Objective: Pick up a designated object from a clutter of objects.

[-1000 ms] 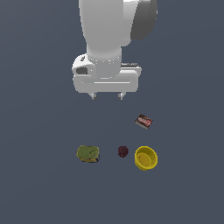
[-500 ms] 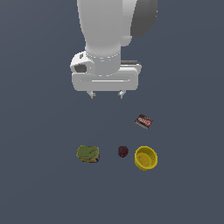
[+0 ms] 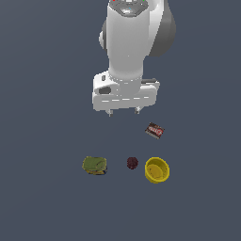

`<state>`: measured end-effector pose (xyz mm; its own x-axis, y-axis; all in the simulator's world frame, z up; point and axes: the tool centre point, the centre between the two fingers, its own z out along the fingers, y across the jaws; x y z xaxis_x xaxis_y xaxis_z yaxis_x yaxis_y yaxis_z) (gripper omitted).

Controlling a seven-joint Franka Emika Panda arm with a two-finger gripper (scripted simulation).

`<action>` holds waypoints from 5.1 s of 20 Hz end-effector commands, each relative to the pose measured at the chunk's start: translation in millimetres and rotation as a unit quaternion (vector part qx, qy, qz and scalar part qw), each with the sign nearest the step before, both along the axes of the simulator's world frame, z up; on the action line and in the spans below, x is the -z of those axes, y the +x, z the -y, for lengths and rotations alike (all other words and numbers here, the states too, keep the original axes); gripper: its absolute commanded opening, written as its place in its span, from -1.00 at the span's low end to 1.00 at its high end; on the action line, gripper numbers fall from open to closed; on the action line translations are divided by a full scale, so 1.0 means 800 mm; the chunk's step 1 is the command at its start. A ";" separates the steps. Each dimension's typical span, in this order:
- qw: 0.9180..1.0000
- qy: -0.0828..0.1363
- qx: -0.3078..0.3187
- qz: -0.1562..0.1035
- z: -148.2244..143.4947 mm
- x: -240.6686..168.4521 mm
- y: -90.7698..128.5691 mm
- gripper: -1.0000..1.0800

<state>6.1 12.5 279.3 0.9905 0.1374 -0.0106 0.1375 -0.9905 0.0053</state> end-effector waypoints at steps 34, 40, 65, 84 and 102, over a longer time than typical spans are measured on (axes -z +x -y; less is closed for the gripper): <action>0.916 0.005 -0.402 0.003 -0.231 0.266 -0.122 0.92; 0.915 0.005 -0.402 0.003 -0.231 0.283 -0.122 0.92; 0.915 0.004 -0.404 0.004 -0.231 0.326 -0.123 -1.00; 0.914 0.004 -0.405 0.003 -0.194 0.218 -0.139 -1.00; 0.914 0.008 -0.405 0.004 -0.135 0.029 -0.164 -1.00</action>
<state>-122.8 124.9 242.6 0.5634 0.8262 0.0035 0.8262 -0.5634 -0.0020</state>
